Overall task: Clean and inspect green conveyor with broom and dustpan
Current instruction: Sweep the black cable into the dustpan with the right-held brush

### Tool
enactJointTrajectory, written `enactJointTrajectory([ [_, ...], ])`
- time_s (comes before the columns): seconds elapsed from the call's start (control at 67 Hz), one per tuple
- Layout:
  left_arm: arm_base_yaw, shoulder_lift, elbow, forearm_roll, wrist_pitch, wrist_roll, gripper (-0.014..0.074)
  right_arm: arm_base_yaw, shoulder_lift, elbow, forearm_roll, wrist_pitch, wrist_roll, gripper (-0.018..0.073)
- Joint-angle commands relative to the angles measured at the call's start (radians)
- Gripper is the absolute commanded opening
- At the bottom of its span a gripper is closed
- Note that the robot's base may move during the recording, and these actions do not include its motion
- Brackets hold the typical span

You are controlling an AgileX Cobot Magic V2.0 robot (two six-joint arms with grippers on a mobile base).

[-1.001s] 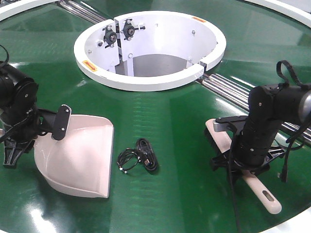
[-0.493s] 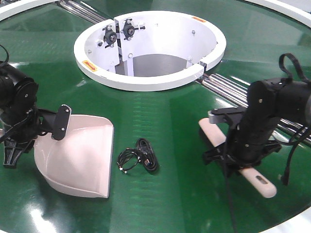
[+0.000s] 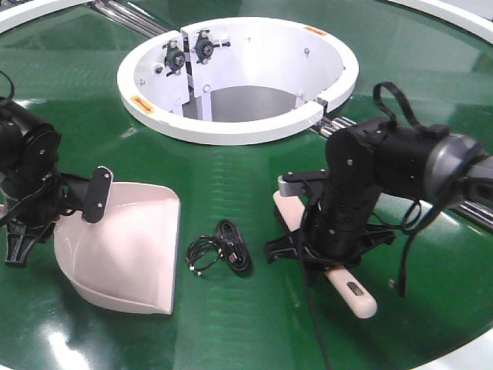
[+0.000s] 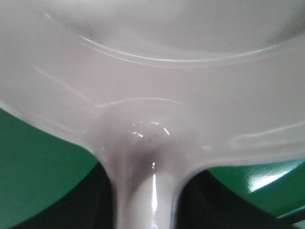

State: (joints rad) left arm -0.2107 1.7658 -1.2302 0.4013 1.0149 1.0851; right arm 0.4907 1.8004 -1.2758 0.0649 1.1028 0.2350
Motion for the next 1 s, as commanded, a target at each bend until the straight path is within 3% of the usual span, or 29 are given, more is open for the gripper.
enactJointTrajectory([
  [0.0,-0.005,-0.047,-0.029,0.014,-0.001,-0.001,-0.0006,0.012,-0.014,-0.063,0.011,0.014,0.029,-0.0005],
  [0.493,-0.005,-0.047,-0.029,0.014,-0.001,-0.001,-0.0006,0.164,0.186,-0.26,0.087,0.086,0.024,-0.0005],
  [0.806,-0.005,-0.047,-0.029,0.014,-0.001,-0.001,-0.0006,0.242,0.328,-0.523,0.199,0.179,-0.009,-0.0005],
  [0.986,-0.005,-0.047,-0.029,0.014,-0.001,-0.001,-0.0006,0.259,0.394,-0.681,0.318,0.186,-0.049,-0.0005],
])
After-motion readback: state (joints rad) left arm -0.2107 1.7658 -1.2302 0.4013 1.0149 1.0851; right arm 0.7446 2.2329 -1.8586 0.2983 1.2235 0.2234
